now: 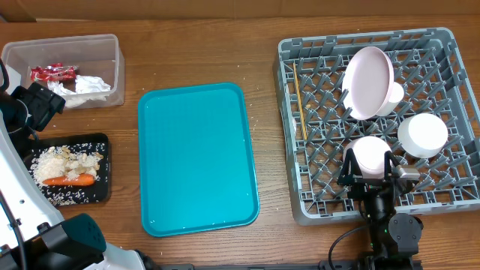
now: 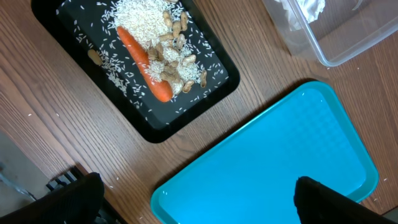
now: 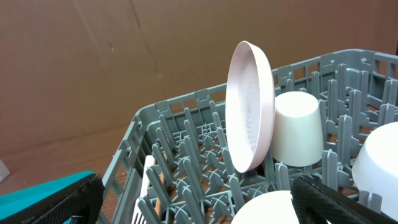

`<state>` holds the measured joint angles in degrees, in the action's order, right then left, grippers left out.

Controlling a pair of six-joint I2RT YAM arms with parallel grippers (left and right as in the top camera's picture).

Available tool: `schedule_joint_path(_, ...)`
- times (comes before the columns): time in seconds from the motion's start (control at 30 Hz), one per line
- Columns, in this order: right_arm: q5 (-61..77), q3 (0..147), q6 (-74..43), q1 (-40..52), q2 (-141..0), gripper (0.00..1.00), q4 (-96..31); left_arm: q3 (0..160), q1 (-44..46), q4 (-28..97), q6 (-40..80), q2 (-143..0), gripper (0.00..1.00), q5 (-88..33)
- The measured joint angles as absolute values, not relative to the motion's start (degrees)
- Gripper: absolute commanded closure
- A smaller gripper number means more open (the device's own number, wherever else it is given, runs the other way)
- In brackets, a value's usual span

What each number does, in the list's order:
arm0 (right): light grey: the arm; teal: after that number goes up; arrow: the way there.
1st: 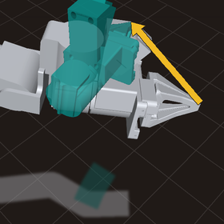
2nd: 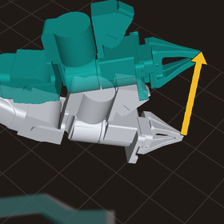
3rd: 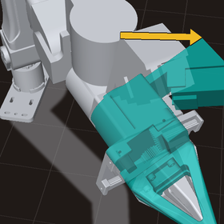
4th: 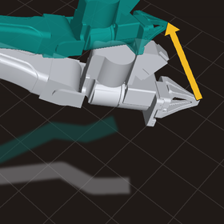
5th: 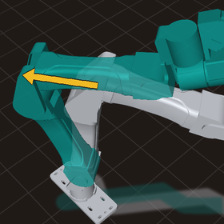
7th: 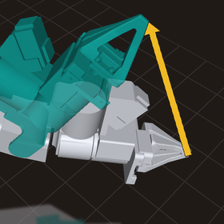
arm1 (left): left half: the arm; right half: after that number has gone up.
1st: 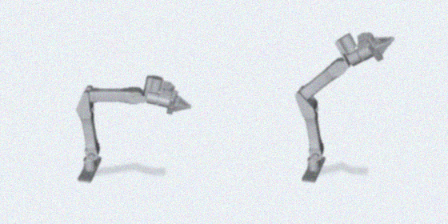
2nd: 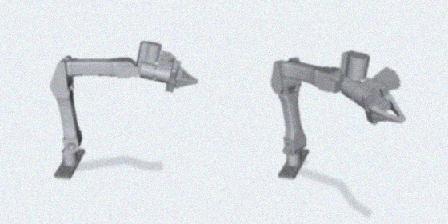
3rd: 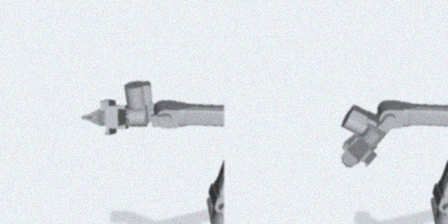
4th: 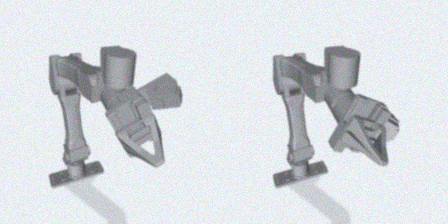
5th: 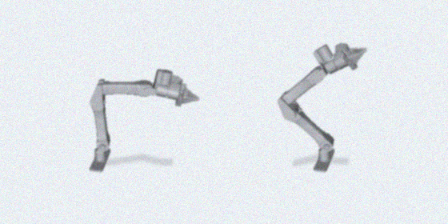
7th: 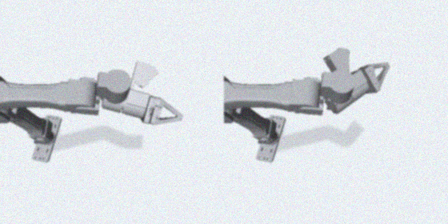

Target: Sort waste into correct bins and load items into the dishwasher rack

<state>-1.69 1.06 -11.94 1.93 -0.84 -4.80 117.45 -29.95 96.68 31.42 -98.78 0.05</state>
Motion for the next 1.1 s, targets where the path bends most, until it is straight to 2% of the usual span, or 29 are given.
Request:
schedule_joint_path(0.2,-1.67,1.06,-11.92,1.91,-0.84,0.00,-4.78,117.25,-28.40,96.62,31.42,-95.81,0.00,0.03)
schedule_joint_path(0.4,-1.67,1.06,-11.97,1.91,-0.84,0.00,-4.82,113.58,-23.64,96.31,31.42,-83.50,0.00,0.05)
schedule_joint_path(0.63,-1.67,1.06,-11.92,1.91,-0.84,0.00,-4.82,99.70,-14.00,96.64,31.42,-66.94,0.00,-0.01)
schedule_joint_path(0.83,-1.67,1.06,-11.94,1.93,-0.84,0.00,-4.86,88.51,-12.71,96.03,31.42,-58.76,0.00,0.21)
schedule_joint_path(0.97,-1.65,1.06,-11.94,1.91,-0.84,0.00,-4.89,83.18,-12.71,87.53,31.73,-52.62,0.00,1.26)
schedule_joint_path(1.1,-1.67,1.06,-11.92,1.93,-0.84,0.00,-4.89,76.49,-10.37,73.56,36.84,-45.28,0.00,0.75)
